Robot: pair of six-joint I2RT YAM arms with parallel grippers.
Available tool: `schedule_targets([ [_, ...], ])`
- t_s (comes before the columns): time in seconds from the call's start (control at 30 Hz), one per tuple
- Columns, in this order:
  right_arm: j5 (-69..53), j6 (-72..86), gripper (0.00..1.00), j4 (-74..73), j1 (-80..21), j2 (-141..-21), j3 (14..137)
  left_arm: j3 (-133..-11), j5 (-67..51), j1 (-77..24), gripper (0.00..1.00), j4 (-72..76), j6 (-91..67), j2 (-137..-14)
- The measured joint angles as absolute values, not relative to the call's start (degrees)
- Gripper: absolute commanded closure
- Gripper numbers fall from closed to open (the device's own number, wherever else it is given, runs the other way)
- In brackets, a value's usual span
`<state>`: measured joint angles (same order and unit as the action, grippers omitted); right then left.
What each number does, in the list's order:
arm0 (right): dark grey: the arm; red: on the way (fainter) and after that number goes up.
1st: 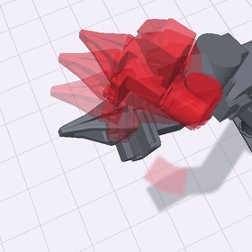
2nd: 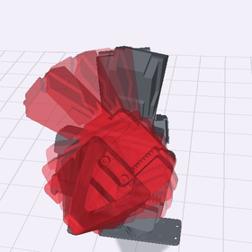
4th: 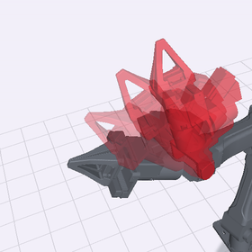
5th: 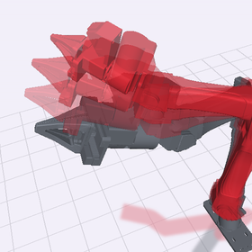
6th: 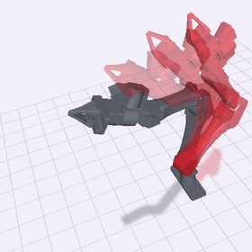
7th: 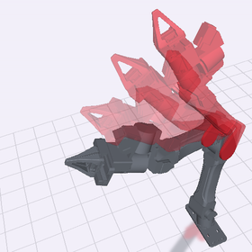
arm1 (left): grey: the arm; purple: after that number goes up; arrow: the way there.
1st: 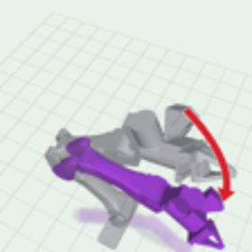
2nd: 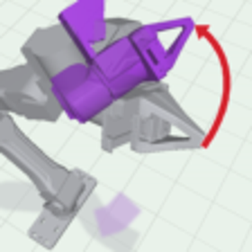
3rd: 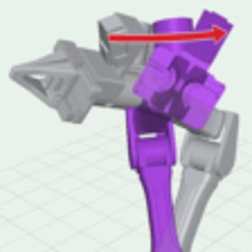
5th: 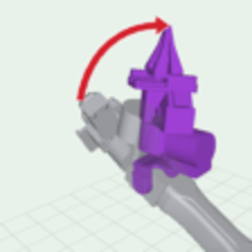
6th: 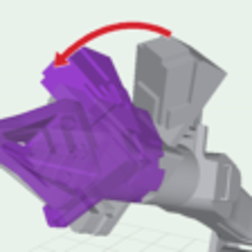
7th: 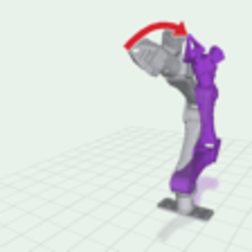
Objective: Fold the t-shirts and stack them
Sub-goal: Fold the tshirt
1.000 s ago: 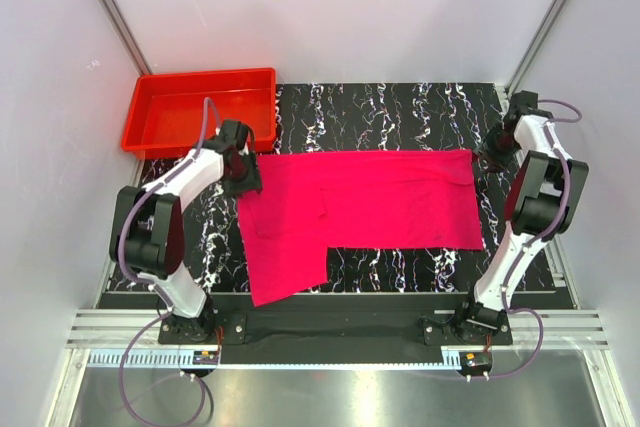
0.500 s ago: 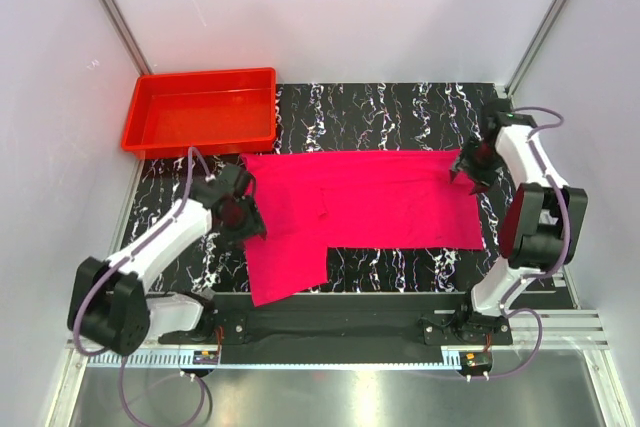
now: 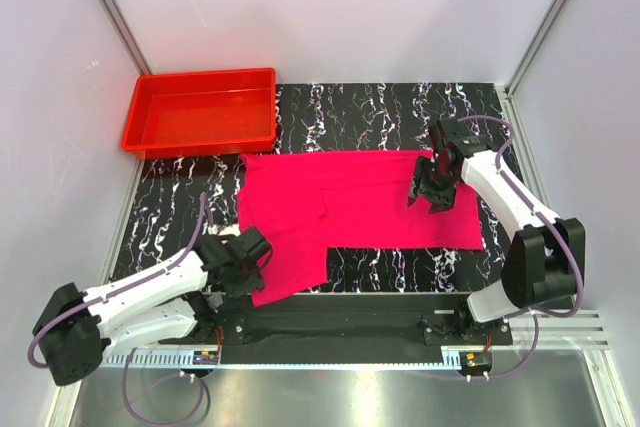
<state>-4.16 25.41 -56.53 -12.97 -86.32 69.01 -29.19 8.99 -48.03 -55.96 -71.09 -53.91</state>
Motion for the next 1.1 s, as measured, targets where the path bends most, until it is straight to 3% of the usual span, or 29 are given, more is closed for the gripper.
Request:
schedule_targets([
  [0.13,-4.2,25.7,0.38,-56.4,-13.0,-82.9,67.4,-29.1,10.6,-51.8,0.48,-55.7,-75.0,-55.2],
  [0.37,-4.2,25.8,0.37,-56.3,-13.0,-78.2,66.9,-26.1,12.0,-53.5,0.50,-50.6,-78.0,-57.0],
  [0.5,-4.2,25.7,0.38,-56.4,-13.0,-77.0,66.4,-27.2,12.1,-54.0,0.59,-49.1,-78.7,-59.8],
  [0.53,-4.2,25.7,0.38,-56.4,-13.0,-76.8,66.3,-27.4,12.1,-54.0,0.67,-49.1,-79.1,-60.0],
  [0.67,-4.2,25.7,0.39,-56.5,-13.0,-76.5,65.9,-27.9,11.9,-54.5,0.83,-50.0,-79.6,-60.1],
  [0.87,-1.8,25.9,0.44,-59.2,-13.0,-79.7,66.8,-33.2,16.0,-54.5,0.98,-56.1,-78.1,-59.6],
  [1.1,-1.7,29.7,0.57,-58.4,-4.3,-85.0,66.4,-47.8,21.5,-54.4,1.00,-59.7,-67.4,-62.3],
])
